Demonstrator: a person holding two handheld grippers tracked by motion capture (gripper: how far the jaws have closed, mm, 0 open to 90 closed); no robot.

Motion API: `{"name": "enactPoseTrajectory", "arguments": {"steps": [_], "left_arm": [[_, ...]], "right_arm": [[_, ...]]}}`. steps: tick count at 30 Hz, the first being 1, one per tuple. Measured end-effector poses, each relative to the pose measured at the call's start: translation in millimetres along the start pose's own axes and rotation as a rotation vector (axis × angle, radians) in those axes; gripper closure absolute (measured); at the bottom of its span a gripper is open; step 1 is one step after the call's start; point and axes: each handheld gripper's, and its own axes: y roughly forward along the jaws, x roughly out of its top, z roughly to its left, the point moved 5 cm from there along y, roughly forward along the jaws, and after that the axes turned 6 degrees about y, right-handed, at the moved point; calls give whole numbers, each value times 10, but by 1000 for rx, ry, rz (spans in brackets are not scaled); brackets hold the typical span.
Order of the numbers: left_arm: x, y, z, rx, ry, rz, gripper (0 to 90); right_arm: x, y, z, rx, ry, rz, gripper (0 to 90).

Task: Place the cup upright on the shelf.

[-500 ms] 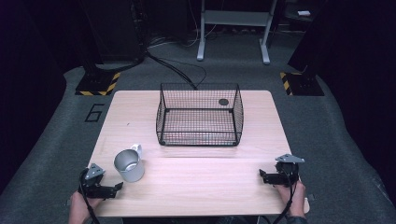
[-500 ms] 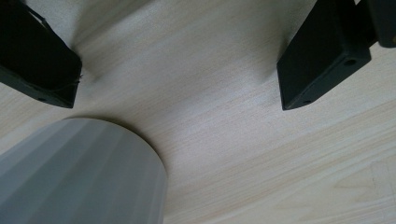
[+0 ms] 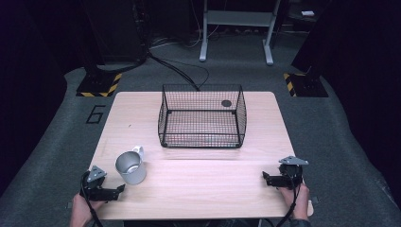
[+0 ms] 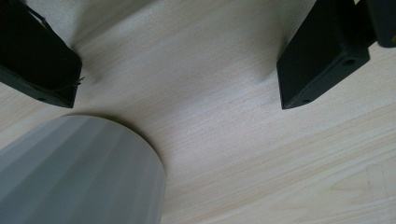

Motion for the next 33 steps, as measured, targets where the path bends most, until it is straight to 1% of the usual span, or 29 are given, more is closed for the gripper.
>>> {"name": "enactPoseTrajectory", "arguments": {"steps": [1,4,5,6,7,9,10,12,13,14,15,17,19,20,22,23,24,25,26,28,32,33], "left_arm": [[0,-3,-8,-5,0,-1,0],[2,-17,-18,-17,-3,-4,1],[9,-33,-33,-24,-11,-16,1],[15,-37,-41,-24,-13,-29,1],[19,-61,-47,-29,-15,-26,1],[39,-92,-61,-34,-22,-49,1],[39,-92,-61,-34,-22,-49,1],[61,-129,-78,-43,-22,-64,1],[89,-163,-102,-52,-25,-79,1],[104,-186,-106,-53,-19,-82,1],[126,-196,-121,-54,-28,-104,1],[165,-234,-141,-72,-27,-118,0],[207,-263,-161,-76,-22,-128,0],[230,-270,-171,-69,-20,-142,0],[270,-304,-191,-83,-15,-144,0],[291,-308,-202,-76,-15,-157,0],[291,-308,-202,-76,-15,-157,0],[328,-333,-213,-75,-3,-158,0],[350,-336,-221,-72,-5,-170,0],[373,-352,-225,-74,-6,-167,0],[456,-360,-231,-76,10,-175,0],[481,-349,-238,-72,9,-189,0]], "right_arm": [[-1,-1,3,0,7,0,6],[0,0,3,1,7,0,6],[0,-1,0,0,-1,0,6],[-2,-1,3,0,4,1,6],[-1,-1,3,0,5,1,6],[-1,0,3,-1,6,0,6],[-1,0,3,-1,6,0,6],[-1,-1,2,0,4,1,6],[0,0,3,0,7,0,6],[0,0,3,0,7,0,6],[0,0,3,0,7,0,6],[0,0,3,0,6,0,6],[-1,-1,3,0,7,0,6],[0,0,3,0,7,0,6],[0,0,3,0,7,0,6],[-1,0,3,0,6,0,7],[-1,0,3,0,6,0,6],[-1,-1,3,0,6,0,6],[0,0,3,0,6,0,6],[-1,0,3,0,6,0,6],[0,0,3,0,7,0,7],[-1,0,3,0,6,0,7]]}}
